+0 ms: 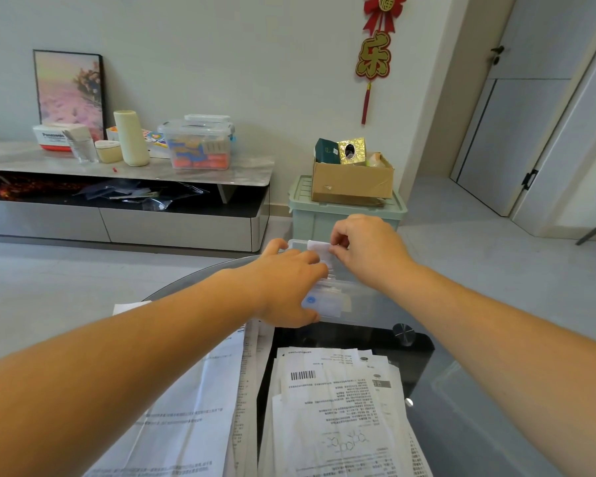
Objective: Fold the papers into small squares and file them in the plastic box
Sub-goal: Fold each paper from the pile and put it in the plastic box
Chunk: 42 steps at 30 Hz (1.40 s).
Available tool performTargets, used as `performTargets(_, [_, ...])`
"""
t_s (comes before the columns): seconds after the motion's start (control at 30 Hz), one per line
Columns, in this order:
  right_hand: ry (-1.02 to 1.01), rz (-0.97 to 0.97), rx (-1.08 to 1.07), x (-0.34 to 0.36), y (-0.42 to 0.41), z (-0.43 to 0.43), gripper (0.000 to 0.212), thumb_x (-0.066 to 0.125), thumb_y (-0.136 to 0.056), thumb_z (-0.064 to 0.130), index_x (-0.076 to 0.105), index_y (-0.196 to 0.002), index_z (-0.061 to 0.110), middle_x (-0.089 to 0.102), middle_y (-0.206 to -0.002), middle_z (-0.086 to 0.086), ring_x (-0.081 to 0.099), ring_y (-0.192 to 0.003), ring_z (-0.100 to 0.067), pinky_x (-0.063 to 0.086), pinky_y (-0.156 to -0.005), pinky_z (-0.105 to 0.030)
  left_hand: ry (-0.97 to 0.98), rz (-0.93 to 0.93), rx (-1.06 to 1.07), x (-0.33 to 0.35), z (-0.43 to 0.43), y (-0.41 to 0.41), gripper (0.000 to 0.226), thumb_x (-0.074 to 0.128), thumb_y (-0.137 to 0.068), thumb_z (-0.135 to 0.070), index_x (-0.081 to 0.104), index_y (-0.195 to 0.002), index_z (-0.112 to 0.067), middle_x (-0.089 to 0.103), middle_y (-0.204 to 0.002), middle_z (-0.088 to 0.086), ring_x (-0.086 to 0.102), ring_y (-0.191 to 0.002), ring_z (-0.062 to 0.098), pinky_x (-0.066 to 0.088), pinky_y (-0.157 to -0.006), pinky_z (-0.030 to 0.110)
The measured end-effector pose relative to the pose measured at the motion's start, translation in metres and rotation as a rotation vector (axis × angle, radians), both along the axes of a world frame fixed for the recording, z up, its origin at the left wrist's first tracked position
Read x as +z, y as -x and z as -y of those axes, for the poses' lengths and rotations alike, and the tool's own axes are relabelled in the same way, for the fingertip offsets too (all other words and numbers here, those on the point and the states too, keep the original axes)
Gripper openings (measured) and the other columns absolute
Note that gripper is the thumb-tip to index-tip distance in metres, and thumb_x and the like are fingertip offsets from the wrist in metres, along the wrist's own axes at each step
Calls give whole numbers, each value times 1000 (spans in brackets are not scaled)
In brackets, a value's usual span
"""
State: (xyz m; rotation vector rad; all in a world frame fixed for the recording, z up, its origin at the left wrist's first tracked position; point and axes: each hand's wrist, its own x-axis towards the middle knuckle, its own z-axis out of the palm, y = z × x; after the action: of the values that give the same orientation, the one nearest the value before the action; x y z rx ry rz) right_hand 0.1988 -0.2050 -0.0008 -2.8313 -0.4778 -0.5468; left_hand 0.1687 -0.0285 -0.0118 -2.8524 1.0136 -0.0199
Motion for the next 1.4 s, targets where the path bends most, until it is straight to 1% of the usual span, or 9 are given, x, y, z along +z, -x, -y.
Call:
performTargets(0.23, [-22,32,3,-1,-1,2,4,66,-93,24,69,-94,20,56,-91,7,59,-87,-17,53,-77,-39,24,16,19,-3,1,-2,70,60,-89,-59,36,-146,-26,52,-137,-4,44,-130,19,9,-121,48])
performTargets(0.37, [-2,5,-13,-1,-3,2,2,67,-92,25,68,-91,23,55,-89,9,59,-87,-17,53,-75,-37,4,35,34,-5,2,-4,69,57,-90,-62,42,-146,-25,47,-140,-3,39,-132,19,10,-120,48])
performTargets(0.57, [-26,-78,-49,0,-3,4,3,71,-90,27,68,-87,27,66,-89,8,62,-86,-16,56,-78,-40,4,3,77,-4,6,-3,66,58,-89,-63,48,-143,-27,44,-141,-1,34,-137,21,2,-121,52])
performTargets(0.73, [-46,-20,-40,0,-1,9,3,69,-92,28,68,-89,26,60,-90,10,59,-87,-16,53,-74,-36,-39,-5,54,0,7,-3,63,53,-92,-63,47,-143,-27,46,-142,1,40,-136,22,-5,-122,55])
performTargets(0.83, [-70,23,-47,2,0,11,5,68,-92,28,67,-89,26,57,-90,10,56,-85,-15,43,-68,-30,-46,-39,56,3,8,-4,64,52,-92,-63,45,-144,-27,43,-143,0,41,-135,22,-2,-121,53])
performTargets(1.07, [-12,-1,-14,3,-1,7,2,67,-93,27,68,-91,26,57,-92,8,58,-87,-16,51,-74,-34,-16,-33,46,0,7,-3,66,57,-92,-58,40,-147,-26,38,-145,0,37,-136,21,3,-123,51])
performTargets(1.2, [41,-103,18,3,-3,-1,3,68,-92,25,71,-91,24,65,-93,5,61,-88,-18,53,-78,-36,18,22,28,-4,5,-4,73,58,-91,-58,32,-150,-24,43,-143,0,40,-133,19,9,-123,48])
performTargets(1.3, [-14,-190,68,4,-2,-2,12,66,-92,16,76,-92,23,65,-84,8,62,-82,-14,53,-78,-33,58,82,8,-9,3,-5,75,59,-90,-57,31,-151,-24,43,-143,-1,39,-133,20,14,-122,46])
performTargets(1.4, [-74,-223,81,8,1,2,17,64,-95,13,76,-105,21,71,-98,5,64,-91,-13,53,-85,-30,72,131,3,-13,2,-6,75,60,-89,-59,32,-150,-25,37,-147,0,34,-136,23,18,-121,45])
